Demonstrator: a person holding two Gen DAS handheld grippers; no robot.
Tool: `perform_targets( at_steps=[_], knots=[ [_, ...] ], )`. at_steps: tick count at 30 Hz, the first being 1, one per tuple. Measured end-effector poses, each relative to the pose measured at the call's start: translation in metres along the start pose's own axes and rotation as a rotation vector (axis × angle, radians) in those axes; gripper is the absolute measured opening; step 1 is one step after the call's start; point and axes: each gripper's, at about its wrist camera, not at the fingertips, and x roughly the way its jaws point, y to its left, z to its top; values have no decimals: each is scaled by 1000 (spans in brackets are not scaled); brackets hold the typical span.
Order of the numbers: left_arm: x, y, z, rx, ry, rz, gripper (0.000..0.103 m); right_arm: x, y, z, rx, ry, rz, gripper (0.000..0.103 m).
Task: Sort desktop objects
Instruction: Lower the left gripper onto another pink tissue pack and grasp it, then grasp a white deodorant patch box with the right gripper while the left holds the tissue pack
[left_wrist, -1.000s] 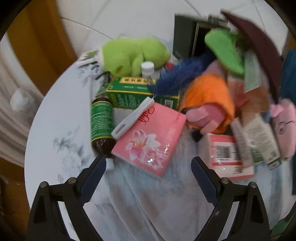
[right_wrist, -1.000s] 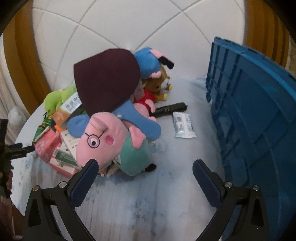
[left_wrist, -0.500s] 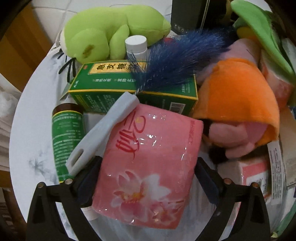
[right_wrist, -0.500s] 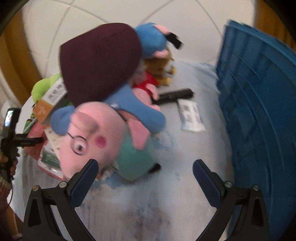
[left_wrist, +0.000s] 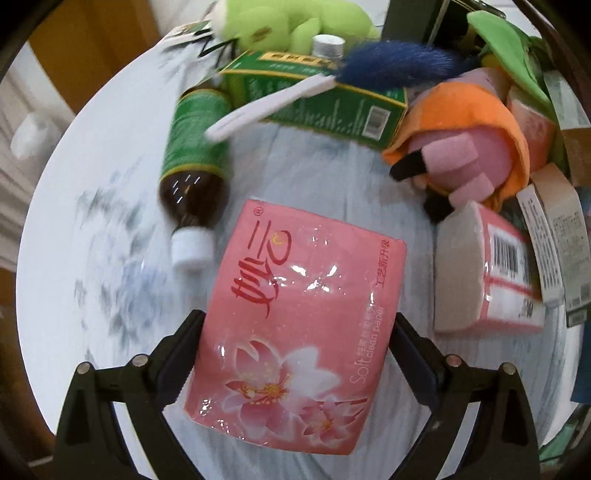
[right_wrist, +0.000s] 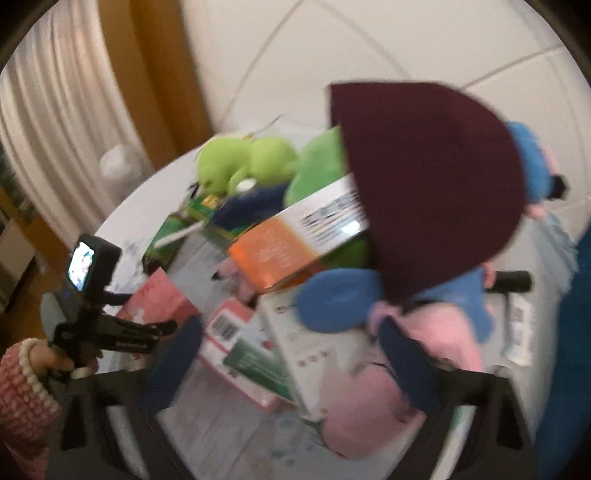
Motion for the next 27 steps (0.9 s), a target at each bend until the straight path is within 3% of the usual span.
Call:
perform_targets(
  at_steps=[1, 2, 6, 8, 11, 13, 14, 18, 20, 23, 27],
  knots=[
    [-1, 2, -2, -8, -1, 1, 97, 9, 1, -1, 3, 25, 4, 43],
    [-2, 3, -3, -16, -2, 2, 97, 23, -3, -5, 22, 76, -10, 34],
    [-3, 3, -5, -33, -3, 4, 97, 31, -33, -21, 78, 126, -24, 30],
    [-3, -1, -4, -24, -4, 15, 97, 26, -43, -20, 47, 127, -91, 33],
    [-4, -5, -4, -22, -5, 17, 97, 27, -47, -15, 19, 159, -13, 42],
    [-5, -6, -6, -24, -7, 12, 97, 38, -36, -9, -44, 209, -16, 50],
    [-8, -5, -7, -34, -11, 4, 97, 44, -30, -6, -81, 214, -29, 59],
    [-24, -6, -14, -51, -43, -19, 96, 73, -17, -10, -160, 298, -148, 74],
    [-36, -12, -20, -39, -70, -32, 96, 75, -7, -18, -209, 306, -216, 75],
    [-43, -17, -20, -26, -84, -43, 96, 60, -17, -32, -148, 322, -226, 65],
    [-54, -34, -32, 18, -101, -67, 96, 40, -38, -61, -68, 354, -286, 64]
  ],
)
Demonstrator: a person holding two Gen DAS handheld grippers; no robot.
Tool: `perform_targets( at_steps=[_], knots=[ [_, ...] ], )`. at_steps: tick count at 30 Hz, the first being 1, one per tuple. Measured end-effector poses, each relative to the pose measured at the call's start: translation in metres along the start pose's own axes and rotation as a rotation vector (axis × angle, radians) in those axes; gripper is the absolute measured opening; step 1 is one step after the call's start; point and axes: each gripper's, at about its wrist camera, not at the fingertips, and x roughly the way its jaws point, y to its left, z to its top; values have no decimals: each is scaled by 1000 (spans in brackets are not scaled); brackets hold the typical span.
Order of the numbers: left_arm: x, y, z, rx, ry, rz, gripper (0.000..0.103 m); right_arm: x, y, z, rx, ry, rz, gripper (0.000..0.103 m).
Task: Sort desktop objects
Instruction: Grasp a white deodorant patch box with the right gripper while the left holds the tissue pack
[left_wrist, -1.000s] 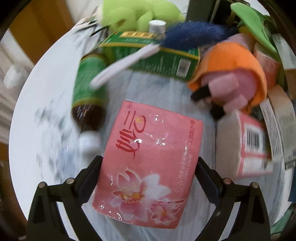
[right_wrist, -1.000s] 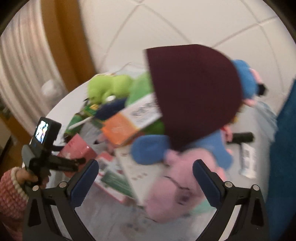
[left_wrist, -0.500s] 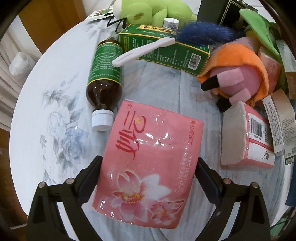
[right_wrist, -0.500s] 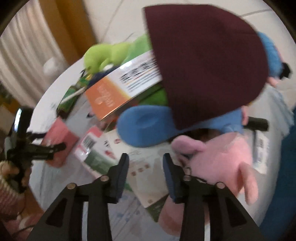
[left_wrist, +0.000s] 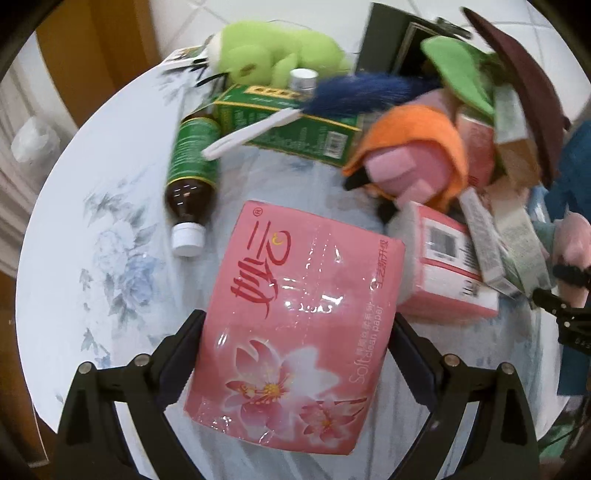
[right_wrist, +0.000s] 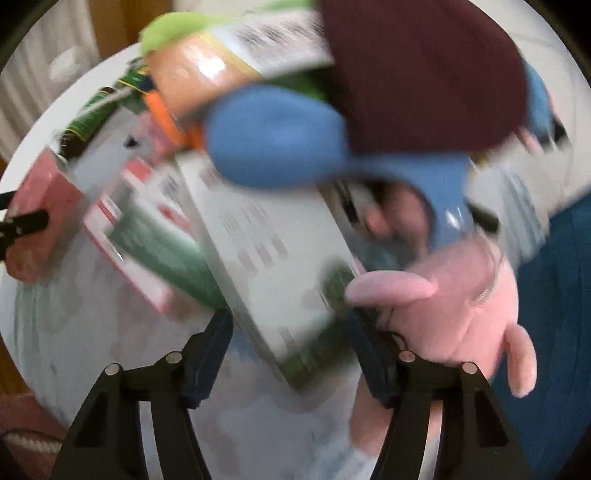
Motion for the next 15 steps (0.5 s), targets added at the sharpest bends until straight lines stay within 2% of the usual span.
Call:
perform_targets(
  at_steps=[3, 4, 6, 7, 10, 15],
  knots=[
    [-1, -13, -9, 33, -6, -10, 96, 2, -27, -25, 116, 44, -73, 68],
    [-3, -16, -12, 45, -7, -14, 96, 1, -39, -35, 169, 44, -60, 68],
    [5, -5, -7, 59, -14, -17, 96, -3, -49, -45, 249, 24, 39, 67],
    [9, -4, -4, 65, -17, -16, 96, -9, -52, -50, 264, 3, 61, 67],
    [5, -8, -3, 77, -29, -20, 96, -25, -48, -57, 247, -62, 78, 68],
    [-9, -24, 1, 101, -65, -26, 96, -34, -30, -42, 193, -133, 124, 86]
  ],
)
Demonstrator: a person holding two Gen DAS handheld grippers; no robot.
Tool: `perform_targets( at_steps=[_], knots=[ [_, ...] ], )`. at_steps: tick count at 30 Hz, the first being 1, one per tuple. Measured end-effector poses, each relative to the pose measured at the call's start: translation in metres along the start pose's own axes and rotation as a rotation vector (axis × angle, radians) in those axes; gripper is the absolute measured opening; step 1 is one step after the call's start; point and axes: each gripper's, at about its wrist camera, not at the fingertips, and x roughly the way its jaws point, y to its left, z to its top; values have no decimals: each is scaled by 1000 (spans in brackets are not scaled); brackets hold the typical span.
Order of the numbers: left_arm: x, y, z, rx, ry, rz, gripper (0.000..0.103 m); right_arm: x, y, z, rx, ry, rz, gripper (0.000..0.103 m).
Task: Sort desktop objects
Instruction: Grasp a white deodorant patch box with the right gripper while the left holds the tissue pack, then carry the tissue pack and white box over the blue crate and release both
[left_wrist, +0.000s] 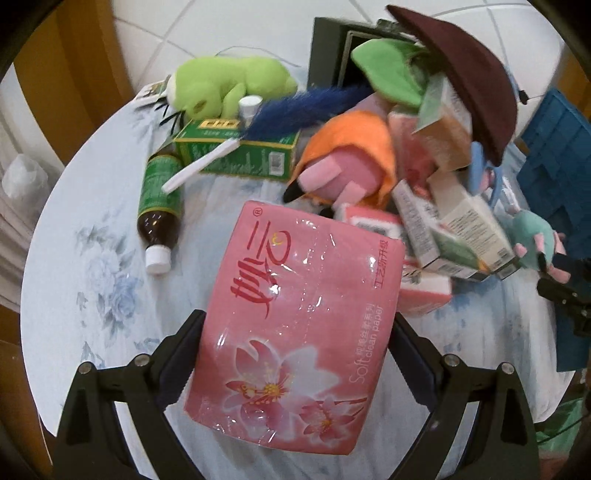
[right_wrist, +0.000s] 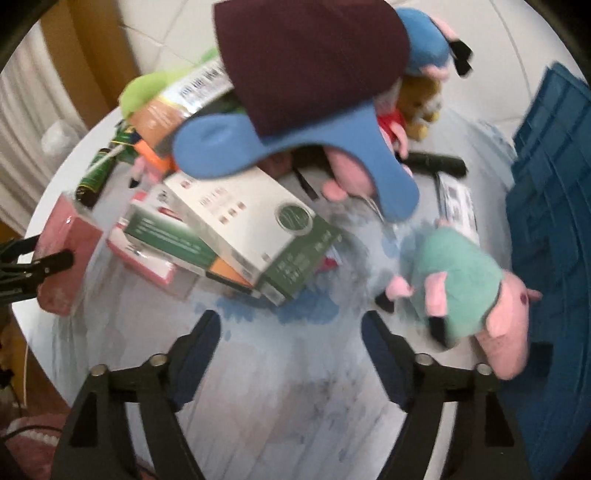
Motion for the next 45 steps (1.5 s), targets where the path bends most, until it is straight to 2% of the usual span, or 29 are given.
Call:
perform_targets(
  at_steps=[8, 11, 18, 21, 22, 23, 26, 34, 45],
  knots=[
    [-7, -34, 32, 32, -47, 16, 96, 16, 0, 38, -139, -5, 98, 99],
    [-1, -45, 45, 44, -40, 20, 96, 32, 3, 55, -191, 7, 150, 103],
    [26, -52, 59, 70, 17, 40, 96, 78, 21, 83, -319, 79, 250, 103],
    [28, -52, 60, 74, 19, 41, 96, 92, 25, 83, -303, 111, 228, 101],
    [27, -52, 59, 76, 18, 39, 96, 90, 25, 80, -292, 106, 220, 97],
    [26, -52, 58, 78, 16, 36, 96, 84, 26, 76, -279, 99, 210, 91],
    [18, -56, 53, 85, 1, 20, 96, 67, 25, 60, -228, 82, 203, 83],
    [-35, -76, 31, 152, -118, -11, 96, 4, 26, 8, -98, -6, 148, 82],
    [-99, -111, 11, 242, -251, -73, 96, -103, 26, -24, -50, -210, 37, 82]
  ],
)
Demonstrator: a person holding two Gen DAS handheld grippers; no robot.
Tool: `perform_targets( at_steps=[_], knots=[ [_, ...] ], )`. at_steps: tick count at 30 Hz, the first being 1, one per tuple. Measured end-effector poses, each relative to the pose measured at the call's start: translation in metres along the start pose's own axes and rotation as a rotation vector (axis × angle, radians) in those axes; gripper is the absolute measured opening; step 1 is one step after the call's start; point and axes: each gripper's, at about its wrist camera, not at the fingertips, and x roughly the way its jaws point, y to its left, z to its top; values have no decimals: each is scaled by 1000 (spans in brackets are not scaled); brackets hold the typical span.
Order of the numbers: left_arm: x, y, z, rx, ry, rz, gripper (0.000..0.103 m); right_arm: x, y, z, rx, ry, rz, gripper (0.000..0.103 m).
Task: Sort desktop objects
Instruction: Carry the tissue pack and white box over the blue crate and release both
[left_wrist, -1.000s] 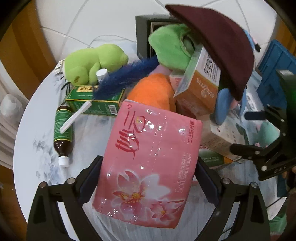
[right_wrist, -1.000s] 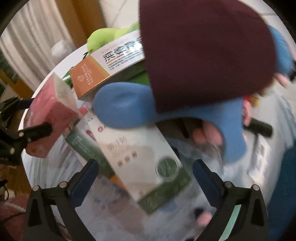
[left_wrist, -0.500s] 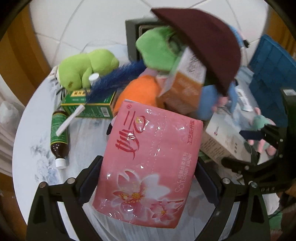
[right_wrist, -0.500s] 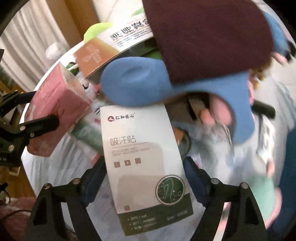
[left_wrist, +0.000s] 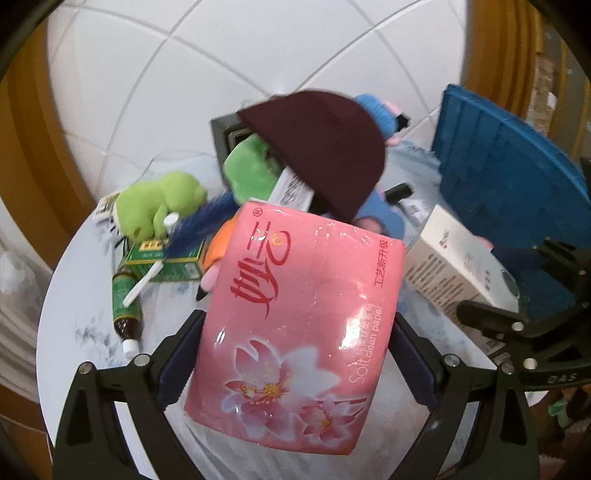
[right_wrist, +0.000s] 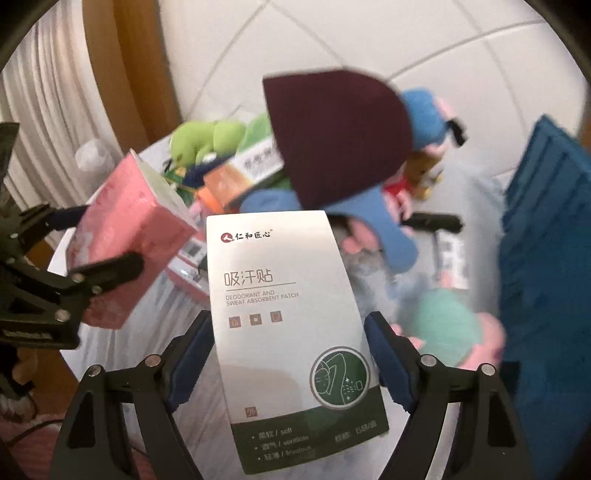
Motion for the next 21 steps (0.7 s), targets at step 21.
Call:
perform_targets(
  at_steps=[21],
  knots=[
    [-96, -185, 93, 232, -354, -281, 96, -230, -93, -42, 171, -431, -423, 82]
  ],
)
